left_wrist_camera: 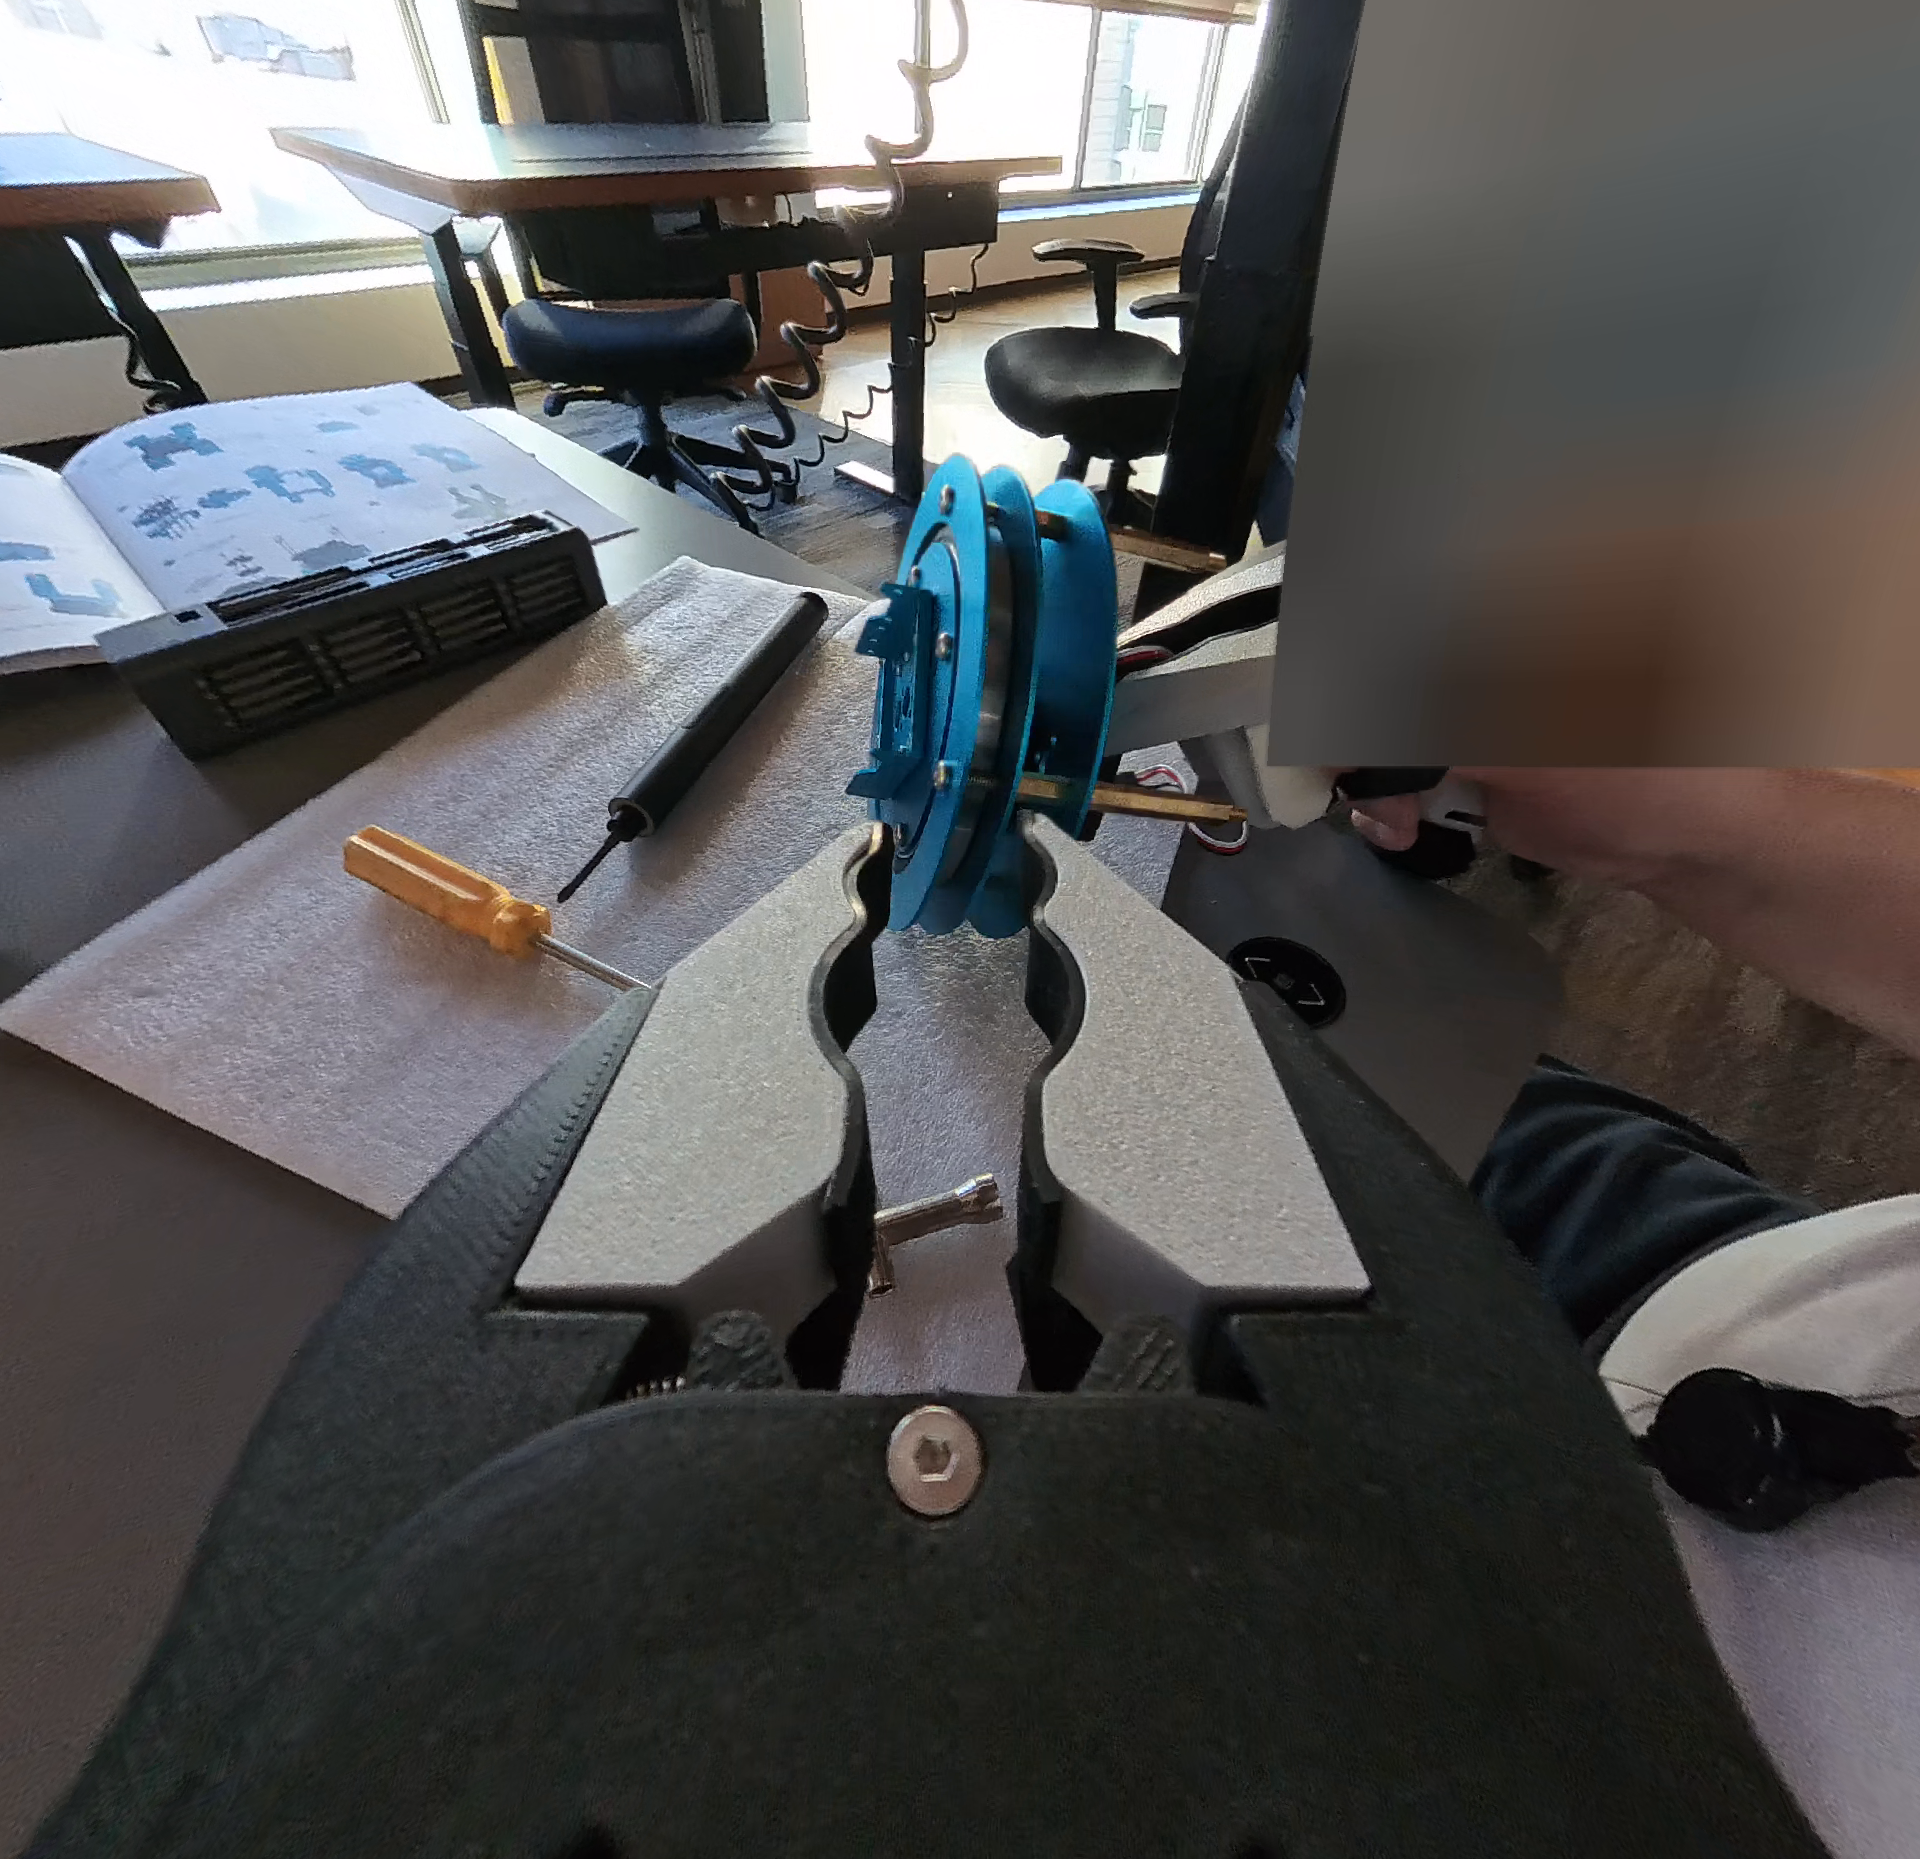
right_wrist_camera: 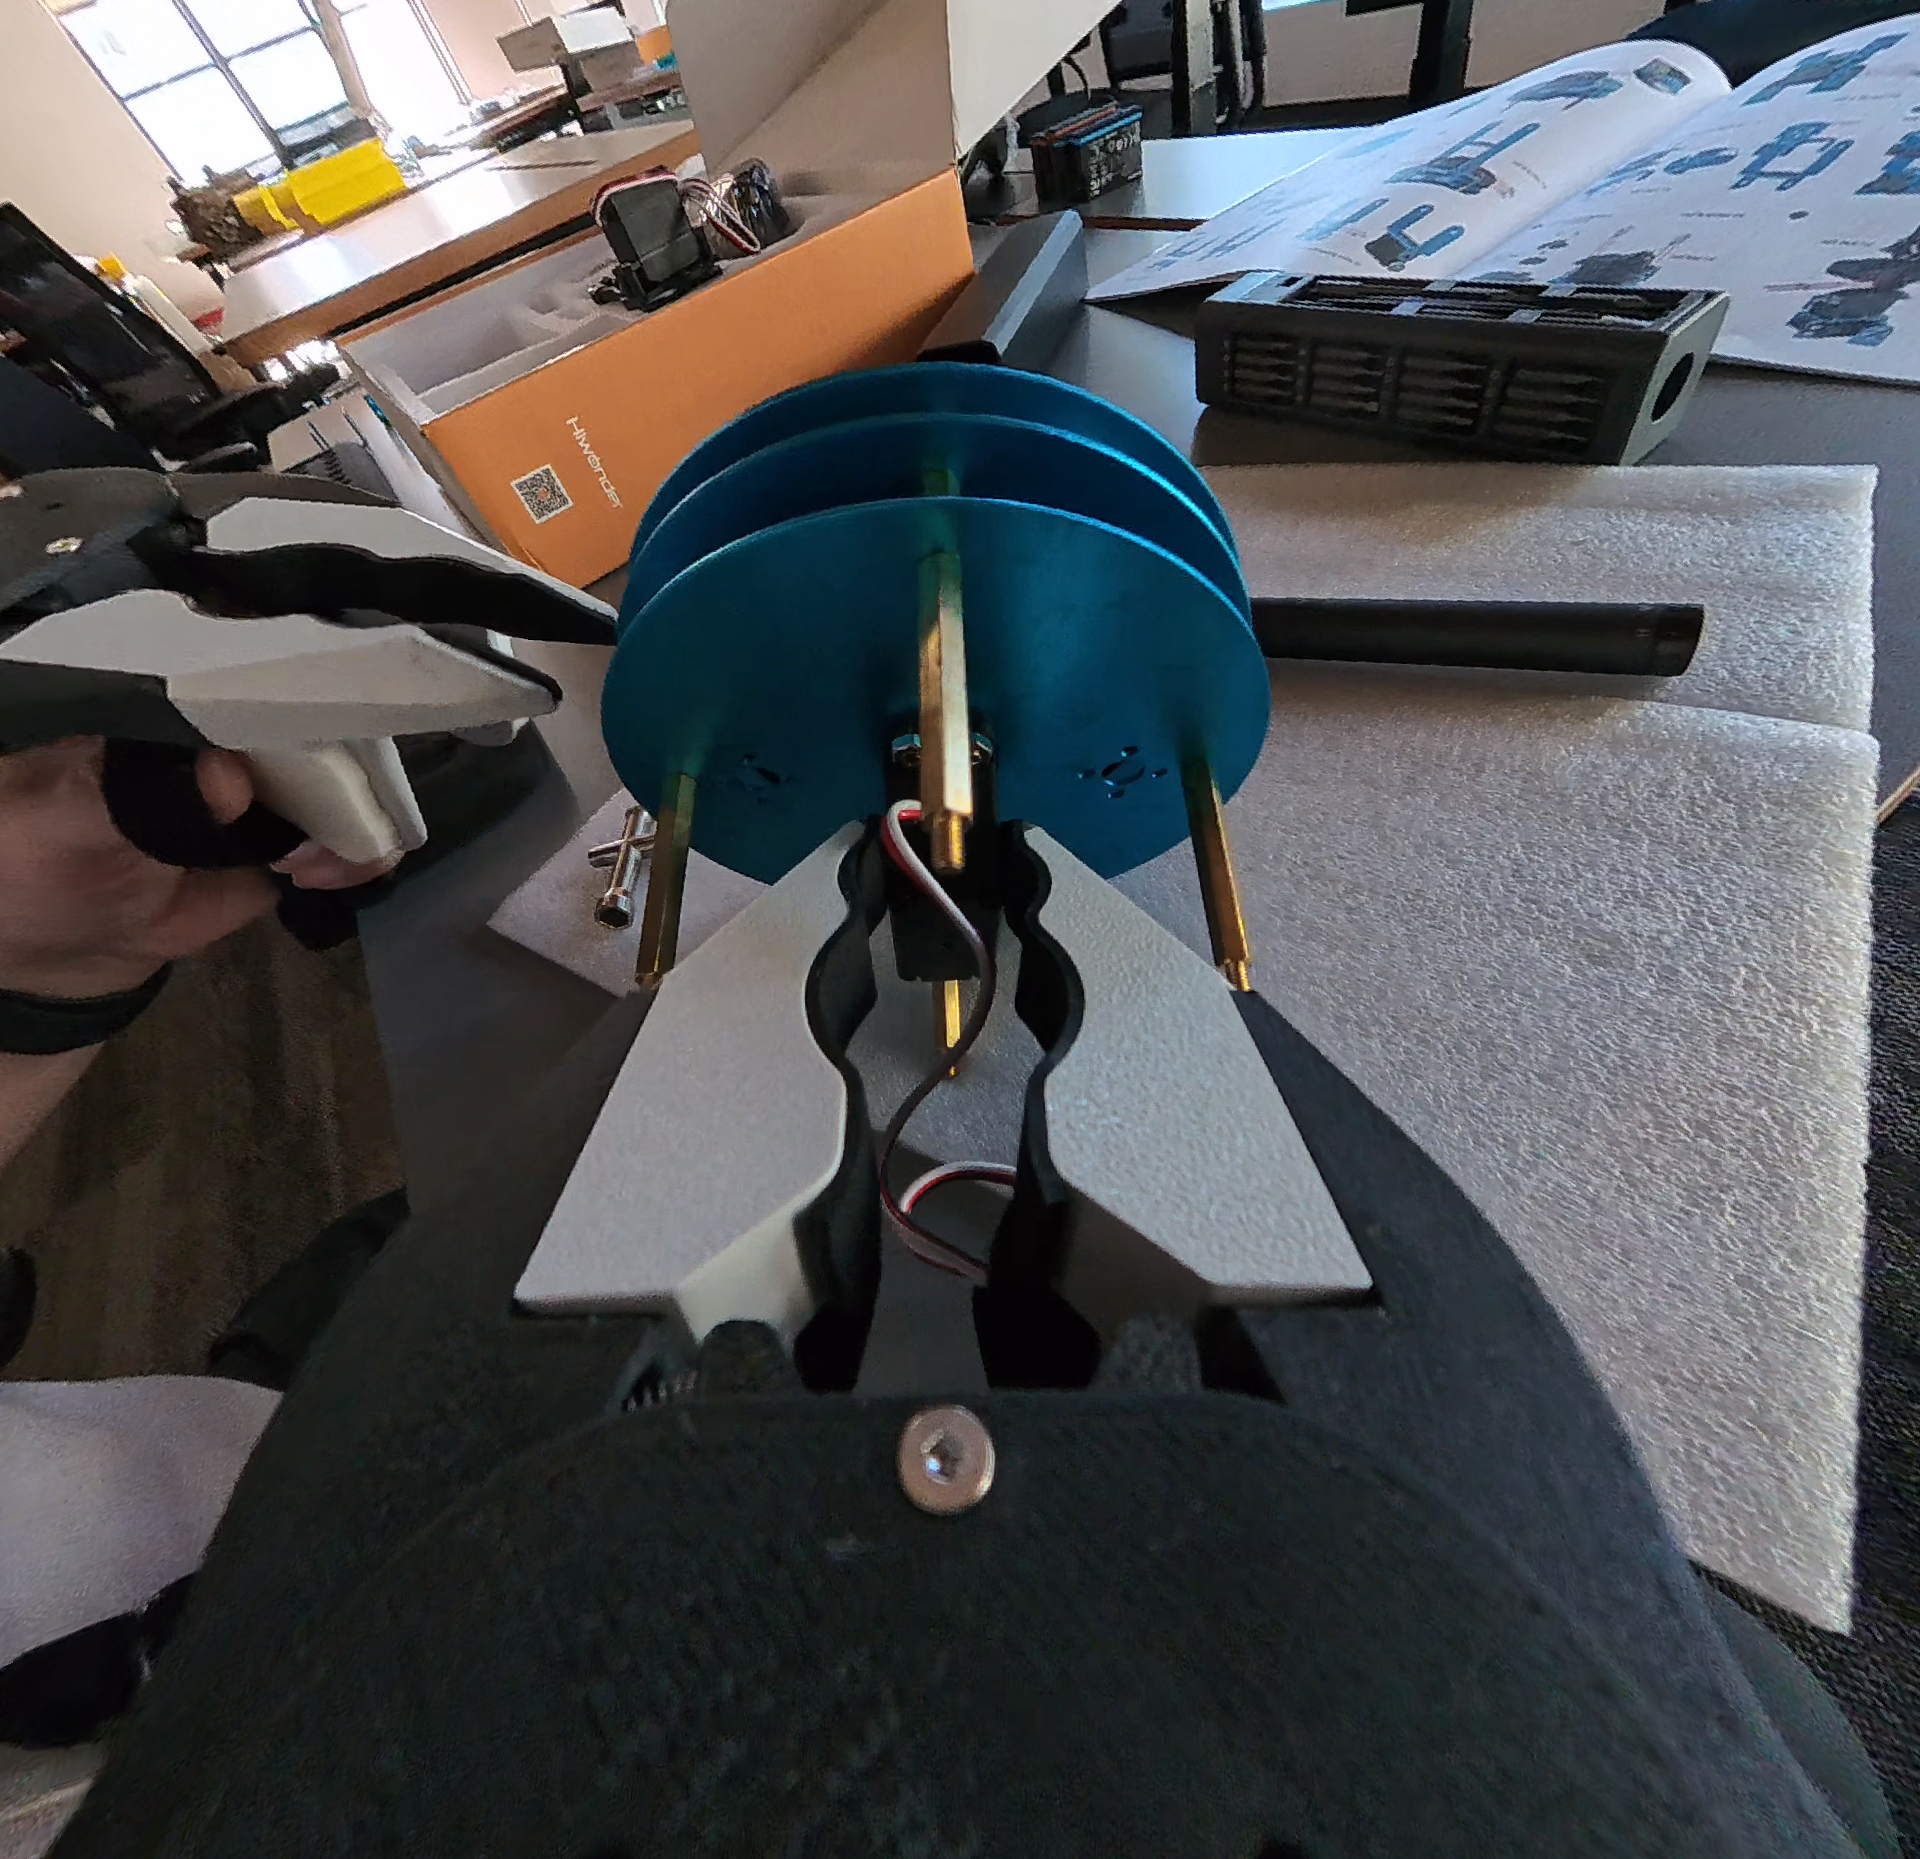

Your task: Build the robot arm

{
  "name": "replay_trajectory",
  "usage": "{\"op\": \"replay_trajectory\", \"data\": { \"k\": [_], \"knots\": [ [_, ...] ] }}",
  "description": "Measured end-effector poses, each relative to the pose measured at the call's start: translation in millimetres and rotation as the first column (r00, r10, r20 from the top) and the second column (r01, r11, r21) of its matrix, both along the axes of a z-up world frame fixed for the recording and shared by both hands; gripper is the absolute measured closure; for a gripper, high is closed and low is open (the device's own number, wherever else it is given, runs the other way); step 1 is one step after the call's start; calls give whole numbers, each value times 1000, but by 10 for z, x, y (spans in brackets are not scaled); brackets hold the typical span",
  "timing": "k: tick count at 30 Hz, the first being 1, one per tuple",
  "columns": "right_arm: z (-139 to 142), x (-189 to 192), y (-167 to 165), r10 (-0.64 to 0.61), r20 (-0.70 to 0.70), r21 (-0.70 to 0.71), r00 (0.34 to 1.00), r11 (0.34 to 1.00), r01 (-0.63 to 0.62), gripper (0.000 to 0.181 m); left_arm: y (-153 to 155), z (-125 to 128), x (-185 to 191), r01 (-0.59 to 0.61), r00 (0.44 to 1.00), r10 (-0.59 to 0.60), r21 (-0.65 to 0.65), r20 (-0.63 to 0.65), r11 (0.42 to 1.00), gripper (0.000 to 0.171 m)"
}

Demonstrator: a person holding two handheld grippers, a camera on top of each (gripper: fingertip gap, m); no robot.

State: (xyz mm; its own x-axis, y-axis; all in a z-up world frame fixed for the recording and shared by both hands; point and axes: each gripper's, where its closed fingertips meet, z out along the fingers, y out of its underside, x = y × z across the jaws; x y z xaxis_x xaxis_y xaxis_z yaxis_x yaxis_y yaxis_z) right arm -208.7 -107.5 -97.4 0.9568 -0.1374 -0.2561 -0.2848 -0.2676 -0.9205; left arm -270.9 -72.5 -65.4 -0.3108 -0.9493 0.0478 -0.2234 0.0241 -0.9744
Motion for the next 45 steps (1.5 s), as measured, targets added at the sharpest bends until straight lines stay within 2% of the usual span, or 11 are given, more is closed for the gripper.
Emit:
{"op": "replay_trajectory", "data": {
  "k": [6,12,26,33,38,45],
  "knots": [
    [-6,-6,-45,18,33,7,999,1000,-18,160,-13,-2,-4,41,999,-42,-66,-6,997,151],
    [-16,-1,-110,14,79,20,997,1000,-16,159,-95,-57,22,79,997,-80,-55,-16,995,150],
    [-34,35,-136,12,82,36,997,999,-15,159,-306,-64,258,112,993,-116,129,20,985,129],
    [-48,59,-155,12,59,45,998,999,-15,158,-331,-65,333,78,995,-90,212,48,974,139],
    [-50,62,-158,15,53,48,998,999,-18,158,-342,-114,360,86,995,-98,262,30,961,135],
    [-55,66,-163,22,32,49,999,998,-24,158,-325,-134,397,65,996,-81,355,32,933,142]
  ]
}}
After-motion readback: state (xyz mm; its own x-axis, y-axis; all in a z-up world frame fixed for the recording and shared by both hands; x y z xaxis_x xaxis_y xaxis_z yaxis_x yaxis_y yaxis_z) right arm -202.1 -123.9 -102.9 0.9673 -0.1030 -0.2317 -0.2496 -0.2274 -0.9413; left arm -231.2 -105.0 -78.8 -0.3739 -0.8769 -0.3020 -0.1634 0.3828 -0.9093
